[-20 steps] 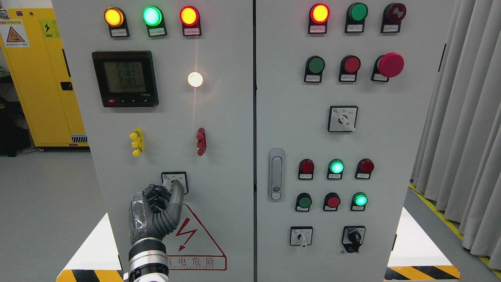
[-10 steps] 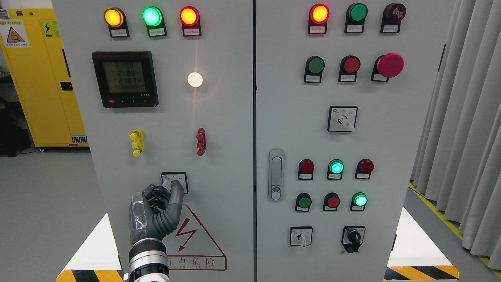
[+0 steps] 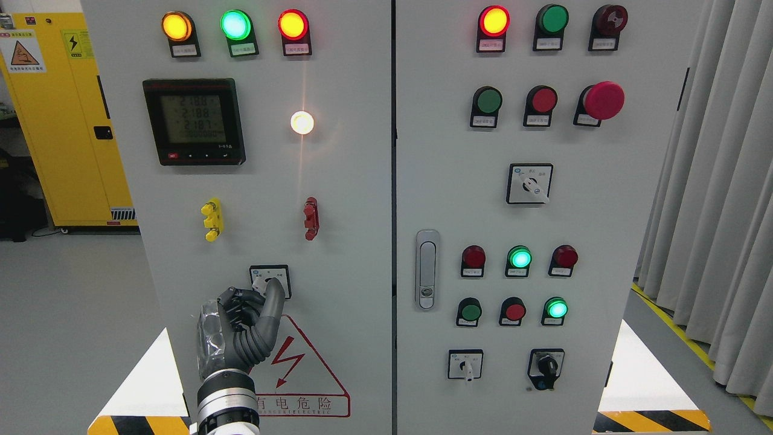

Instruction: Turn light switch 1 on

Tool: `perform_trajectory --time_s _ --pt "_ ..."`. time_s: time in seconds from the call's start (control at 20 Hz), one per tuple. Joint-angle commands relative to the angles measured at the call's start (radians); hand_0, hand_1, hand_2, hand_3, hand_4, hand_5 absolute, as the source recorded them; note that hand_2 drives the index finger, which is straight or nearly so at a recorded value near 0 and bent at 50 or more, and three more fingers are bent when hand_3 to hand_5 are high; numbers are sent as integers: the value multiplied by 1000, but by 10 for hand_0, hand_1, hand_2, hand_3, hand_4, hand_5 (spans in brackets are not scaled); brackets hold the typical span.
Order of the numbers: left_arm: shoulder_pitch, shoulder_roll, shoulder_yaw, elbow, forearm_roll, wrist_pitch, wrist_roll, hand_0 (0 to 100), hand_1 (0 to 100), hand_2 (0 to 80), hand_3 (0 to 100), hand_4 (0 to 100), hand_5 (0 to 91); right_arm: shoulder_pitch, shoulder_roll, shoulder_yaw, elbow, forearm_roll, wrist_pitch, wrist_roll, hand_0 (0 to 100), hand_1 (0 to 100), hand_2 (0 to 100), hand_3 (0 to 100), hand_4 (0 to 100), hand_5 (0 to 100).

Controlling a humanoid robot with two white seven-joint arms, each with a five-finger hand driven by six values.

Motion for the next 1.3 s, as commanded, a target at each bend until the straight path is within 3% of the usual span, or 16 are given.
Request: perform_trajectory --time_s 0.0,0.9,1.25 --pt "0 1 -4 0 0 -10 -8 182 541 661 974 917 869 0 0 0 0 -29 1 1 0 500 40 0 0 0" --pt "40 4 -4 -20 2 -48 1 93 519 666 975 916 869 0 0 0 0 -29 1 -1 0 500 40 0 0 0" --pt "150 13 -5 -57 3 -157 8 69 511 676 980 917 869 0 0 0 0 -29 1 -1 0 500 40 0 0 0"
